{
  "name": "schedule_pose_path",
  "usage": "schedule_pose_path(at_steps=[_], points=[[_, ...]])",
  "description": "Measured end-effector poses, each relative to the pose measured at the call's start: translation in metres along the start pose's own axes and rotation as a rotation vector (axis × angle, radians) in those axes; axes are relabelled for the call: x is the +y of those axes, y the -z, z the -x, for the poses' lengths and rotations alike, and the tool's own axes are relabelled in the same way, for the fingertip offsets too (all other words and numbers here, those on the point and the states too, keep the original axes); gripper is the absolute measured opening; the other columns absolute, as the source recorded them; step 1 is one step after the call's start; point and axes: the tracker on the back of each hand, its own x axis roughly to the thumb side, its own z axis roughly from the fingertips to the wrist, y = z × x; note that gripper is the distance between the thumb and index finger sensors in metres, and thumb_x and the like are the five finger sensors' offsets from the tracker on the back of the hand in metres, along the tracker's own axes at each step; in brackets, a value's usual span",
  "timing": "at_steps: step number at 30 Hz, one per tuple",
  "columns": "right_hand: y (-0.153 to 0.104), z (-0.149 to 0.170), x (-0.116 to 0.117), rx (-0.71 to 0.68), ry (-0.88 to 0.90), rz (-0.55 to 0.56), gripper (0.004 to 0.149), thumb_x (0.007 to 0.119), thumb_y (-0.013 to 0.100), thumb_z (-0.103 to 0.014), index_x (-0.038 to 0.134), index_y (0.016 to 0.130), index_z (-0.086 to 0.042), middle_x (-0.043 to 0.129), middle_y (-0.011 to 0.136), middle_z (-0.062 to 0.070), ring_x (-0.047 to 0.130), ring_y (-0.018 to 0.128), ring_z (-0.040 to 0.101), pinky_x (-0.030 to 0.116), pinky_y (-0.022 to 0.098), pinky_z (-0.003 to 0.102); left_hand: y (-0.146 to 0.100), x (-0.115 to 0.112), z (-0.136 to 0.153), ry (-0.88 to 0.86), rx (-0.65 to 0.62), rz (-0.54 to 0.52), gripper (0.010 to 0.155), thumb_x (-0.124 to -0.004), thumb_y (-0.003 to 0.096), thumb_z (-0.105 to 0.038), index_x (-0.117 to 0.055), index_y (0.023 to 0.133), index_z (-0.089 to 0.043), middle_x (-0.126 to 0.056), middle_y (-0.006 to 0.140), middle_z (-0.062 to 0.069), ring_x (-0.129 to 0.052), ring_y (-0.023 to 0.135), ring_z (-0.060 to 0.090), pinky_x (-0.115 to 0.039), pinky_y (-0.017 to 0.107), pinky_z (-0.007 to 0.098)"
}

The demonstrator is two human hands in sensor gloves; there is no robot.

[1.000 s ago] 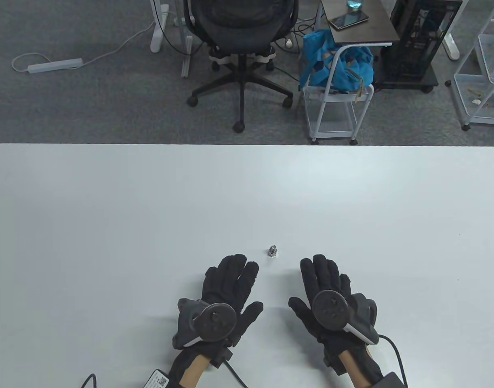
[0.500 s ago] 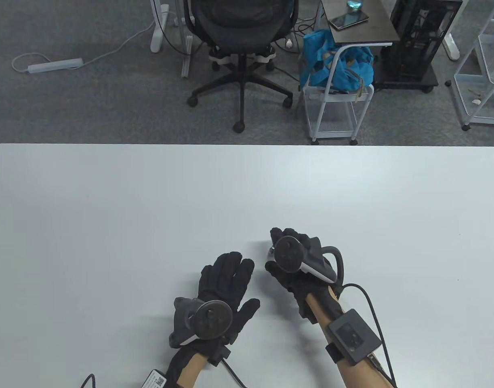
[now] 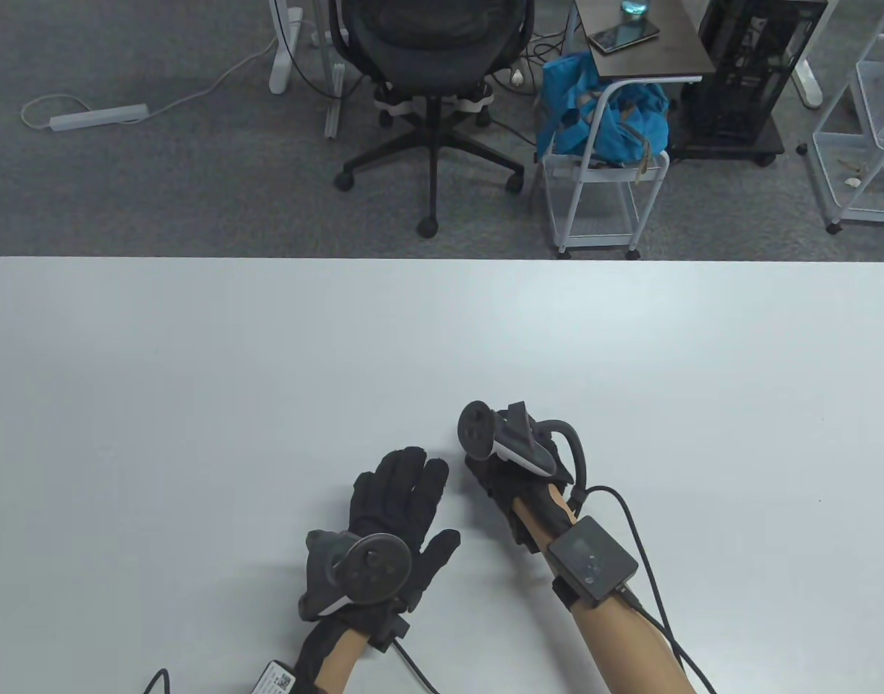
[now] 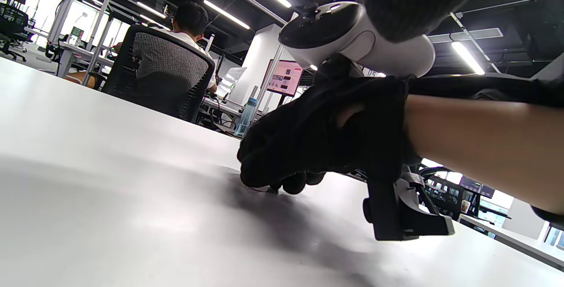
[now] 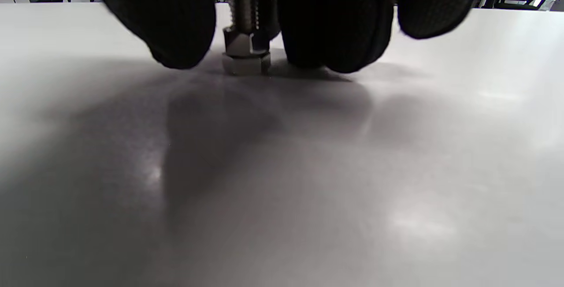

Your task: Unscrew nut from screw

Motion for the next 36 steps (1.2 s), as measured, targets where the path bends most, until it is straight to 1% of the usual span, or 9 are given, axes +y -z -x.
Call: schedule_pose_path(at_steps=[2,7,11,16,19,23,27,31,36], points=[[0.001,-0.002,0.001,-0.005,-0.040,0.030,0.062,0.082,0.051,-0.044,0.069,0.103,-0.013,0.085,0.085,0.015,0.088,0.065,0.039,0.071,0.059,0.064,0.000,0.000,0.000,-0.002,0.002,0.001,0.085,-0.076,0.0494,-0.053,-0.036,0.119,-0.026,-0.033,0.124,0.018,-0.039,0.113,0.046,-0.036,0.074,0.074],[0.001,-0.005,0.002,-0.032,-0.042,0.079,0.052,0.085,0.050,-0.037,0.076,0.095,-0.014,0.089,0.078,0.013,0.093,0.058,0.035,0.077,0.055,0.061,0.000,0.001,0.001,-0.005,0.003,-0.006,0.084,-0.076,0.0496,-0.053,-0.036,0.119,-0.026,-0.033,0.124,0.018,-0.039,0.113,0.046,-0.036,0.074,0.074],[-0.009,-0.006,-0.004,-0.059,-0.073,0.146,0.052,0.085,0.049,-0.036,0.075,0.094,-0.013,0.089,0.078,0.013,0.093,0.057,0.033,0.078,0.055,0.060,0.000,-0.001,-0.001,0.005,-0.006,-0.002,0.084,-0.076,0.0494,-0.054,-0.036,0.119,-0.026,-0.034,0.124,0.018,-0.039,0.113,0.046,-0.037,0.074,0.074],[-0.046,-0.004,-0.030,-0.083,-0.020,0.237,0.052,0.084,0.049,-0.036,0.073,0.095,-0.012,0.088,0.079,0.014,0.093,0.057,0.034,0.078,0.055,0.060,-0.002,-0.007,-0.007,-0.010,-0.039,-0.029,0.083,-0.076,0.0493,-0.052,-0.039,0.118,-0.025,-0.038,0.123,0.018,-0.042,0.112,0.046,-0.039,0.073,0.073],[-0.077,-0.001,-0.049,-0.100,0.043,0.296,0.053,0.084,0.049,-0.036,0.072,0.095,-0.012,0.088,0.079,0.014,0.093,0.057,0.033,0.078,0.055,0.060,-0.003,-0.009,-0.013,-0.026,-0.079,-0.097,0.080,-0.078,0.0488,-0.050,-0.043,0.117,-0.024,-0.045,0.121,0.018,-0.049,0.110,0.045,-0.043,0.072,0.072],[-0.119,0.003,-0.066,-0.117,0.142,0.344,0.053,0.084,0.049,-0.035,0.072,0.095,-0.011,0.088,0.078,0.014,0.093,0.056,0.033,0.078,0.054,0.060,-0.003,-0.010,-0.019,-0.063,-0.101,-0.122,0.080,-0.079,0.0485,-0.049,-0.045,0.116,-0.024,-0.048,0.120,0.018,-0.054,0.108,0.045,-0.046,0.072,0.072],[-0.148,0.007,-0.069,-0.132,0.269,0.373,0.053,0.084,0.049,-0.036,0.071,0.094,-0.011,0.089,0.077,0.014,0.094,0.055,0.033,0.079,0.054,0.060,-0.005,-0.012,-0.023,-0.121,-0.100,-0.118,0.075,-0.081,0.0485,-0.045,-0.048,0.113,-0.023,-0.052,0.118,0.018,-0.061,0.105,0.045,-0.050,0.071,0.071],[-0.170,0.016,-0.058,-0.170,0.500,0.363,0.052,0.084,0.050,-0.035,0.072,0.094,-0.010,0.089,0.077,0.014,0.095,0.055,0.033,0.080,0.053,0.060,-0.006,-0.014,-0.025,-0.193,-0.104,-0.135,0.071,-0.082,0.0483,-0.045,-0.052,0.109,-0.022,-0.060,0.112,0.016,-0.072,0.097,0.041,-0.057,0.070,0.069],[-0.177,0.029,-0.031,-0.171,0.800,0.310,0.051,0.081,0.051,-0.034,0.072,0.095,-0.009,0.089,0.078,0.015,0.094,0.056,0.034,0.079,0.053,0.061,-0.008,-0.018,-0.028,-0.317,-0.122,-0.145,0.069,-0.084,0.0476,-0.042,-0.056,0.108,-0.023,-0.071,0.105,0.015,-0.083,0.089,0.037,-0.065,0.067,0.066]])
